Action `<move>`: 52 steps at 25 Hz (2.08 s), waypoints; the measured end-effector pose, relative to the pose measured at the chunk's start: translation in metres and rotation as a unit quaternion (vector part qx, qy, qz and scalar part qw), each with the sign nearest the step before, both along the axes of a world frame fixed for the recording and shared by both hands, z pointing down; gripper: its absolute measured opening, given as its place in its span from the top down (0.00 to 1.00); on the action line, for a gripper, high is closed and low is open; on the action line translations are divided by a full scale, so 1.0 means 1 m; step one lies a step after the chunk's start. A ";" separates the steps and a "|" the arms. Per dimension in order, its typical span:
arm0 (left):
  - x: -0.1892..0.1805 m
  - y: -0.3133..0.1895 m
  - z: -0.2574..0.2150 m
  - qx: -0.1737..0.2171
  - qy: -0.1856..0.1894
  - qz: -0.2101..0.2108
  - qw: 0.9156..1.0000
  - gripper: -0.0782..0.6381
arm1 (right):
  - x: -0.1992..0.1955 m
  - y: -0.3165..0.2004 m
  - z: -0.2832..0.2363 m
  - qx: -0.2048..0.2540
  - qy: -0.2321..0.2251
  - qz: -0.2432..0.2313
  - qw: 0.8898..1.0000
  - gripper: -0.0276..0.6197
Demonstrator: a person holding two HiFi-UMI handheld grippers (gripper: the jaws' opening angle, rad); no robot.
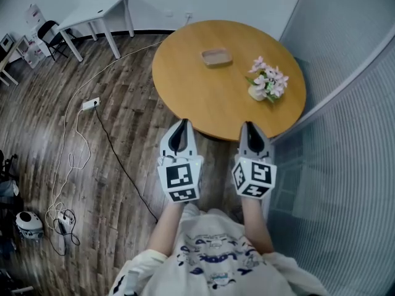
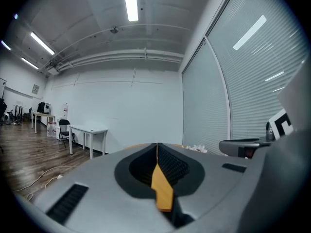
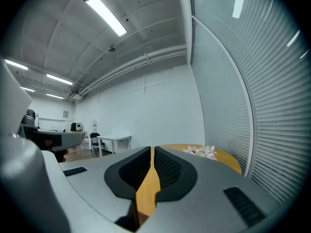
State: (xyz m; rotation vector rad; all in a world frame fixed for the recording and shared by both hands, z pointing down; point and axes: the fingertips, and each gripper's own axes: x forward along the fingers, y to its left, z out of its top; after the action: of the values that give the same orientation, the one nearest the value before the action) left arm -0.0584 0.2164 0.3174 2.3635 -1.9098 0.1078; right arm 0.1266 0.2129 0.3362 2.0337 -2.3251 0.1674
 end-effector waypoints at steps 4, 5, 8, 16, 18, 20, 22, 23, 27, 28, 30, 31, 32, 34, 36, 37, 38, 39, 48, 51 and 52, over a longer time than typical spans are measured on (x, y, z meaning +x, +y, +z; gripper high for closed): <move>-0.002 -0.038 0.006 -0.006 0.000 0.005 1.000 0.88 | -0.002 -0.036 0.002 0.001 0.001 0.004 1.000 0.92; -0.002 -0.048 0.006 -0.008 0.000 0.007 1.000 0.88 | -0.002 -0.046 0.002 0.001 0.001 0.007 1.000 0.92; -0.003 -0.080 0.006 -0.011 0.000 0.014 1.000 0.88 | -0.004 -0.076 0.003 -0.005 -0.001 0.014 1.000 0.92; -0.013 -0.167 0.004 -0.017 -0.001 0.028 0.999 0.88 | -0.016 -0.161 0.001 -0.014 0.003 0.025 1.000 0.92; -0.017 -0.187 0.005 -0.019 -0.001 0.031 0.999 0.88 | -0.019 -0.180 0.001 -0.015 0.004 0.029 0.999 0.92; -0.019 -0.207 0.007 -0.022 -0.001 0.035 0.999 0.88 | -0.021 -0.198 0.000 -0.016 0.006 0.033 0.999 0.92; -0.021 -0.224 0.009 -0.025 -0.001 0.038 0.999 0.88 | -0.022 -0.215 0.003 -0.019 0.006 0.036 0.999 0.92; -0.022 -0.232 0.012 -0.027 -0.001 0.040 0.999 0.88 | -0.022 -0.223 0.006 -0.021 0.006 0.038 0.999 0.92; -0.022 -0.261 0.021 -0.037 0.002 0.046 0.998 0.88 | -0.023 -0.248 0.014 -0.031 0.008 0.045 0.998 0.92; -0.021 -0.266 0.023 -0.039 0.002 0.048 0.998 0.88 | -0.023 -0.252 0.015 -0.034 0.010 0.047 0.998 0.92; -0.021 -0.275 0.024 -0.044 0.003 0.052 0.998 0.88 | -0.023 -0.259 0.017 -0.040 0.013 0.049 0.998 0.92; -0.021 -0.279 0.025 -0.047 0.003 0.053 0.997 0.88 | -0.023 -0.262 0.018 -0.043 0.014 0.051 0.998 0.92; -0.021 -0.283 0.027 -0.050 0.003 0.054 0.997 0.88 | -0.023 -0.266 0.020 -0.047 0.014 0.051 0.997 0.92; -0.019 -0.292 0.032 -0.055 0.003 0.054 0.997 0.88 | -0.021 -0.274 0.025 -0.052 0.014 0.053 0.997 0.92; -0.015 -0.299 0.034 -0.059 0.004 0.055 0.997 0.88 | -0.017 -0.281 0.026 -0.056 0.015 0.054 0.997 0.92; -0.014 -0.301 0.033 -0.061 0.004 0.055 0.997 0.88 | -0.015 -0.283 0.025 -0.058 0.015 0.055 0.997 0.92; -0.012 -0.303 0.033 -0.063 0.004 0.054 0.997 0.88 | -0.013 -0.285 0.024 -0.059 0.015 0.056 0.997 0.92; -0.010 -0.306 0.033 -0.065 0.004 0.054 0.996 0.88 | -0.010 -0.288 0.023 -0.060 0.015 0.057 0.996 0.92; -0.003 -0.349 0.047 -0.086 0.005 0.035 0.996 0.88 | 0.002 -0.341 0.031 -0.073 0.016 0.044 0.996 0.92; 0.002 -0.368 0.053 -0.093 0.008 0.028 0.995 0.88 | 0.008 -0.363 0.034 -0.074 0.017 0.039 0.996 0.92; 0.004 -0.374 0.054 -0.095 0.008 0.025 0.995 0.88 | 0.011 -0.371 0.035 -0.076 0.017 0.038 0.996 0.92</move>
State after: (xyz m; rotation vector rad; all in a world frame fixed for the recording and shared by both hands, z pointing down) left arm -0.0547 -0.1579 0.3718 2.2801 -1.7477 0.2612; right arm 0.1373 -0.1579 0.3707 2.0352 -2.1452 0.2990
